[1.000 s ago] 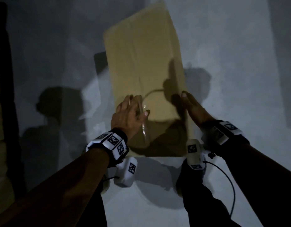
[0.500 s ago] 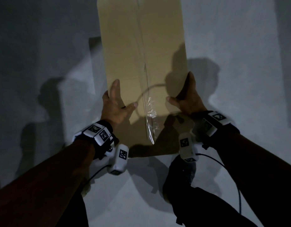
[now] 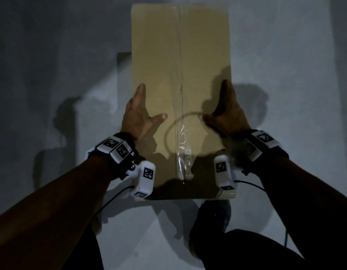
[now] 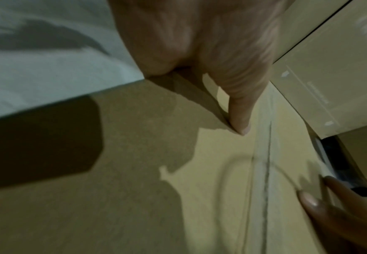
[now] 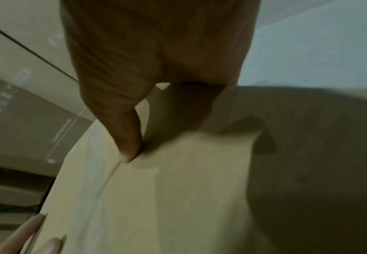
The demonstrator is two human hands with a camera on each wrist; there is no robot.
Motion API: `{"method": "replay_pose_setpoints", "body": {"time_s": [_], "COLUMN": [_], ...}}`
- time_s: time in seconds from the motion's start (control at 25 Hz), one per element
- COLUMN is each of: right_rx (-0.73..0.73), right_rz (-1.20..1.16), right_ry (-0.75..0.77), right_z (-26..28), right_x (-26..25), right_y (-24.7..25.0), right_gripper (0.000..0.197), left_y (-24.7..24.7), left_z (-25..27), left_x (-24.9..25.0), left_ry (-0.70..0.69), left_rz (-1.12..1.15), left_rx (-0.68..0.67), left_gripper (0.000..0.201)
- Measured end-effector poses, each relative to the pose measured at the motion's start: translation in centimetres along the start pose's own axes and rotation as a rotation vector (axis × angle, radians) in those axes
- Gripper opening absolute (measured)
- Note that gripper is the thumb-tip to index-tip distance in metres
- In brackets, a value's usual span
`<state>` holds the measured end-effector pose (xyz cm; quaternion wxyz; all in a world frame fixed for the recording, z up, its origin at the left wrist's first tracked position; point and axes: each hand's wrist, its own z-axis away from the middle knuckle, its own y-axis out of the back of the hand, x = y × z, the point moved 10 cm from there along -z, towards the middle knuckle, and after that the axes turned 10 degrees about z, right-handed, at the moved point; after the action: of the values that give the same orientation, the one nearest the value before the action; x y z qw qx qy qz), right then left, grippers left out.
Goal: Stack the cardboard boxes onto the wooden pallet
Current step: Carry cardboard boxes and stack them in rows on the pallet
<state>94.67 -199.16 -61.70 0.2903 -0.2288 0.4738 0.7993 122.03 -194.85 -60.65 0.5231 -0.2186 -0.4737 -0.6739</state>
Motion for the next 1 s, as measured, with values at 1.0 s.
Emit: {"method": "replay_pose_setpoints", "body": {"time_s": [1.0], "right_rx": [0.496], "right_rz": [-0.183], "right_ry": [-0.191], "right_z": [45.2], "right_x": [-19.4], "right_y": [36.4], "right_gripper": [0.124], "left_y": [7.1], "left_z": [34.6], "left_x": [44.7], "left_ry": [-0.418], "left_rz": [-0.033], "left_rx": [-0.313], "left_gripper": [0.104]}}
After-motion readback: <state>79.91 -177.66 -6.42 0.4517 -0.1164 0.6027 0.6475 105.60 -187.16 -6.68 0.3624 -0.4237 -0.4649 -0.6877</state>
